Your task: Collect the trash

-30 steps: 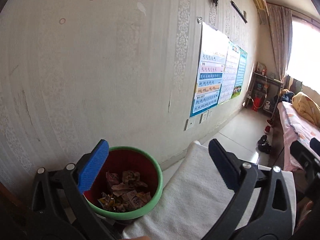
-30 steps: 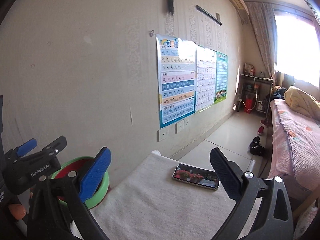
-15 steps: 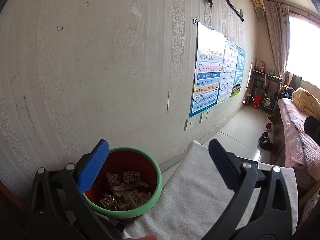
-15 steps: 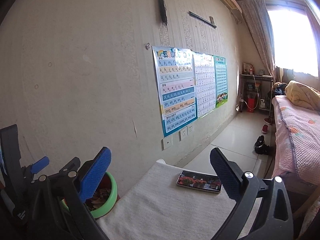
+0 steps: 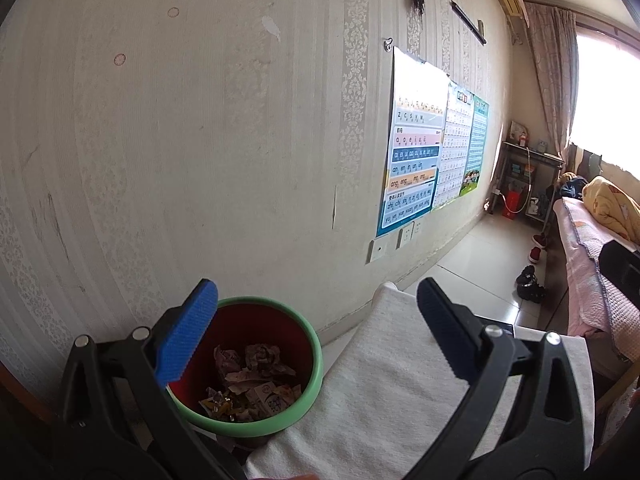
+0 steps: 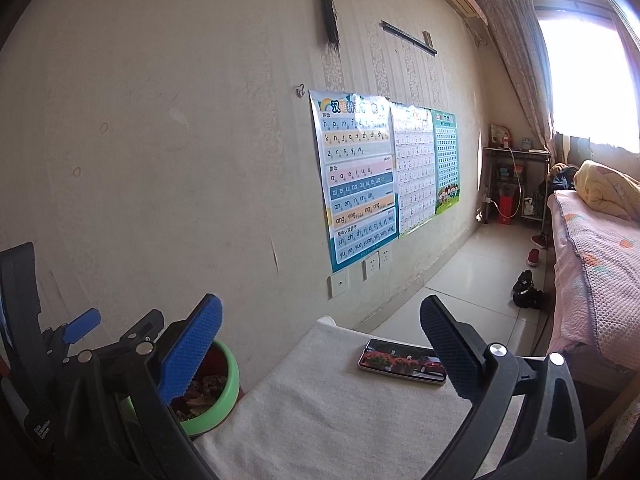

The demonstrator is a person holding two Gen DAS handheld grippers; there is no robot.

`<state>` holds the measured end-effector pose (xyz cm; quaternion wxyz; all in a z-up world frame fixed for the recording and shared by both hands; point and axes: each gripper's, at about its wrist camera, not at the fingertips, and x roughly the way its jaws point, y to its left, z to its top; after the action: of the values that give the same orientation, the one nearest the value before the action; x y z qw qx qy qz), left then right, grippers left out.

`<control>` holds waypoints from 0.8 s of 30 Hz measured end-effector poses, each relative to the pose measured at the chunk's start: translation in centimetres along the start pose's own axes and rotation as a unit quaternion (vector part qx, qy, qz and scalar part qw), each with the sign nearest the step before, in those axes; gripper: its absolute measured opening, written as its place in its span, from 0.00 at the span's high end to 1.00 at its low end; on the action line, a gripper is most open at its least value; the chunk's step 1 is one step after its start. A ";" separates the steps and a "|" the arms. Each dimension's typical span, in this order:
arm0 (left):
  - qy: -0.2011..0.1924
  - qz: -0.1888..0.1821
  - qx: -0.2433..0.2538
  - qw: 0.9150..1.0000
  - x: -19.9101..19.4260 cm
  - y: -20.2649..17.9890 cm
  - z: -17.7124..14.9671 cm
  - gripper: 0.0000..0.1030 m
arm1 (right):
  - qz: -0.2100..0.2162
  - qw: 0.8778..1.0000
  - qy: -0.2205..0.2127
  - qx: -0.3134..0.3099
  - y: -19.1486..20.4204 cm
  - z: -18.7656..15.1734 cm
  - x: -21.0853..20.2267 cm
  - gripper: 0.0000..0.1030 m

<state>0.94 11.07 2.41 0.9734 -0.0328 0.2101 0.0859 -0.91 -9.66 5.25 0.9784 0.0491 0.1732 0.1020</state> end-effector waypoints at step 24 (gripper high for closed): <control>0.005 0.001 -0.003 1.000 0.3 0.1 -0.1 0.05 | -0.002 1.000 0.012 -0.002 0.4 -0.3 0.6 0.07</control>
<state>1.15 11.22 2.20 0.9720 -0.0361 0.2150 0.0877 -0.57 -9.17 4.79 0.9764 0.0454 0.1853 0.1009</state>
